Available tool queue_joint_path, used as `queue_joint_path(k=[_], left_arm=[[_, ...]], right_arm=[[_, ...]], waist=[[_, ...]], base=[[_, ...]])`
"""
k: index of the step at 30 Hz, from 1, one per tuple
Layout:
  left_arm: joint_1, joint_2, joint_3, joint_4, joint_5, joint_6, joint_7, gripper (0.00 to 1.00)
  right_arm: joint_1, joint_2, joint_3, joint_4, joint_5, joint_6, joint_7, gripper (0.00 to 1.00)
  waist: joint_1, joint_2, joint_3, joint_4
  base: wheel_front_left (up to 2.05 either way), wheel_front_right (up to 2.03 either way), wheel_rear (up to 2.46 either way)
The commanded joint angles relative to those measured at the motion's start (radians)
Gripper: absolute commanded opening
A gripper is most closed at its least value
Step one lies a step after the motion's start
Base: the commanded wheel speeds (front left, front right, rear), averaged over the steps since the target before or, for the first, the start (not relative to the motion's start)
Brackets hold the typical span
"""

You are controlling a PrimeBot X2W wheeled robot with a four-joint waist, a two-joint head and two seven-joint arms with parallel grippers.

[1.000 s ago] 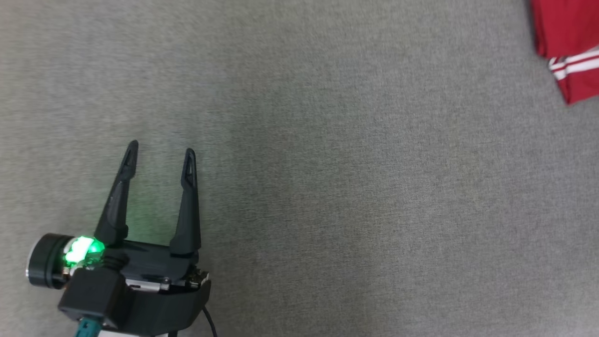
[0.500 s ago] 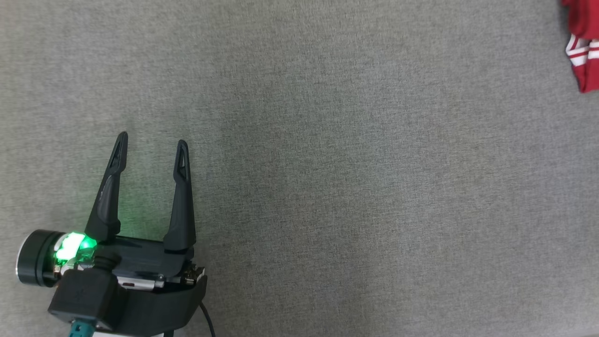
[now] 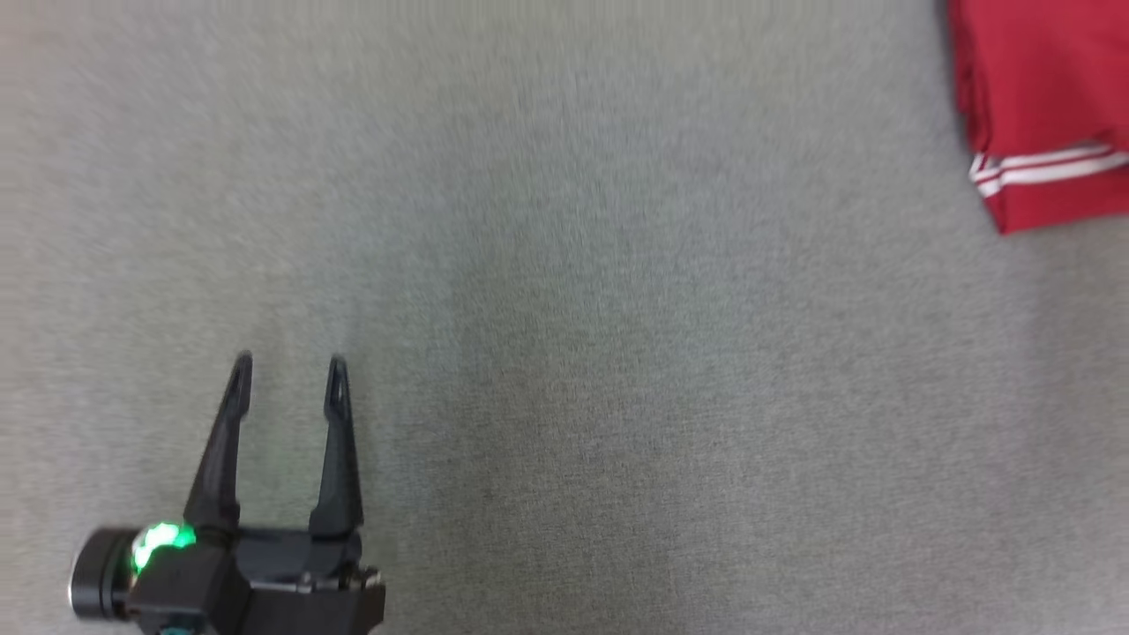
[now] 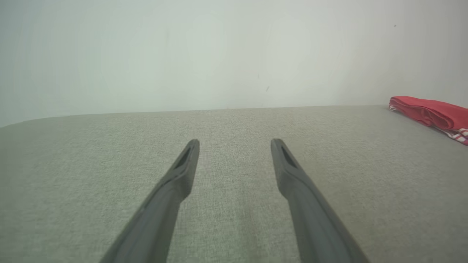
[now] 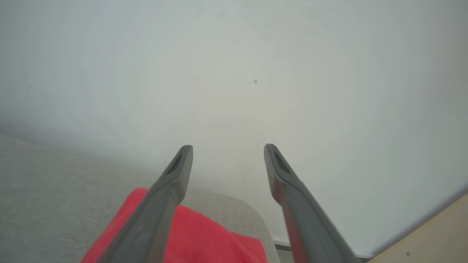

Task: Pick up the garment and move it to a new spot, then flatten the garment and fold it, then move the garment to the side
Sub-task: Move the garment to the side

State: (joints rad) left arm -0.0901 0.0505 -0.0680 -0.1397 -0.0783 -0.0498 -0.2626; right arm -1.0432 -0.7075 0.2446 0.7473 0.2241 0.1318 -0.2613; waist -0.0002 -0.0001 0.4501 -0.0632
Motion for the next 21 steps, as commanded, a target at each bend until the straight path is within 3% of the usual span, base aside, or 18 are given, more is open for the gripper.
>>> queue_joint_path(k=[1,10,21], left_arm=[[0.025,0.000,0.006,0.013,-0.012,0.004,-0.003,1.00],[0.134,-0.001,0.038,0.072,-0.030,0.021,-0.003,1.00],[0.173,0.000,0.050,0.144,-0.046,0.021,-0.003,1.00]], right_arm=[[0.038,0.026,-0.010,-0.029,0.004,-0.003,-0.004,1.00],[0.341,0.219,-0.137,-0.257,0.048,-0.003,-0.004,1.00],[0.747,0.420,-0.237,-0.479,-0.019,-0.003,-0.003,1.00]], waist=[[0.0002,0.0001,-0.137,0.020],[0.0002,0.0001,-0.284,0.031],[0.0002,0.0001,-0.356,0.050]], base=[[0.00,0.00,0.00],[0.00,0.00,0.00],[0.00,0.00,0.00]])
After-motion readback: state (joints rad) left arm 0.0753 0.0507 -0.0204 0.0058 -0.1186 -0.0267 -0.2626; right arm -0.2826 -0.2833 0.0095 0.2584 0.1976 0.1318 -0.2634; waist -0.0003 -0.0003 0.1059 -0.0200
